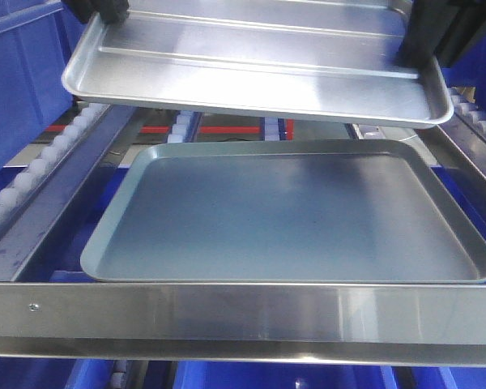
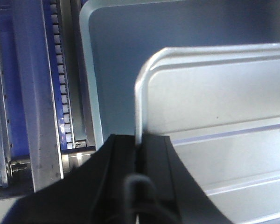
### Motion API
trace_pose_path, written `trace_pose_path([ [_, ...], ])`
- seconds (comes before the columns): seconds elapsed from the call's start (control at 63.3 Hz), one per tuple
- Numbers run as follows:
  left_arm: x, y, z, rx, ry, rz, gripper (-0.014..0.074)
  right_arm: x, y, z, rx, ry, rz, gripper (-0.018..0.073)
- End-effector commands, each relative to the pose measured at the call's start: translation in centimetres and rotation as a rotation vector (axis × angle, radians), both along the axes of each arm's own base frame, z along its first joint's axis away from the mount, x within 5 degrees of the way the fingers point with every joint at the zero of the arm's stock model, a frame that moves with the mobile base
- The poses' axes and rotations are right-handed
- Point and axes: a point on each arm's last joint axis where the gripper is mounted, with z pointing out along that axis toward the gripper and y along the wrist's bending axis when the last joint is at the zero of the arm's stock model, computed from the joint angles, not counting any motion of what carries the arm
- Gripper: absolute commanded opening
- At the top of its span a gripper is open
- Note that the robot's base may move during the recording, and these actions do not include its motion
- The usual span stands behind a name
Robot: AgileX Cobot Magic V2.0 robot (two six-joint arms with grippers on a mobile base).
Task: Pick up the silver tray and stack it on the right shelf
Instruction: 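Carry the tray over the larger grey tray on the shelf, then lower the silver tray onto the grey tray with both grippers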
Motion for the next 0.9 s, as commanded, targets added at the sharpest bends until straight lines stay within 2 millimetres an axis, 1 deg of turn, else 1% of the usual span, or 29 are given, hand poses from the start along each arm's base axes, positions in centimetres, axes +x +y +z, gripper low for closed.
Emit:
trace_pose_path([
  [0.0, -0.60, 0.69, 2.61, -0.047, -0.104, -0.007, -0.0093, -0.15, -0.45, 2.01, -0.006, -0.102, 0.022, 0.0057],
  [0.774, -0.43, 0.51, 2.72, -0.063, -0.124, -0.013, -0.0093, 0.04, -0.29, 2.21, 0.009, -0.132, 0.030, 0.0057],
  [0.885, -0.12, 0.24, 2.40, -0.063, -0.125, -0.016, -0.0093, 0.20, -0.66, 2.21, -0.013, -0.137, 0.037, 0.0057],
])
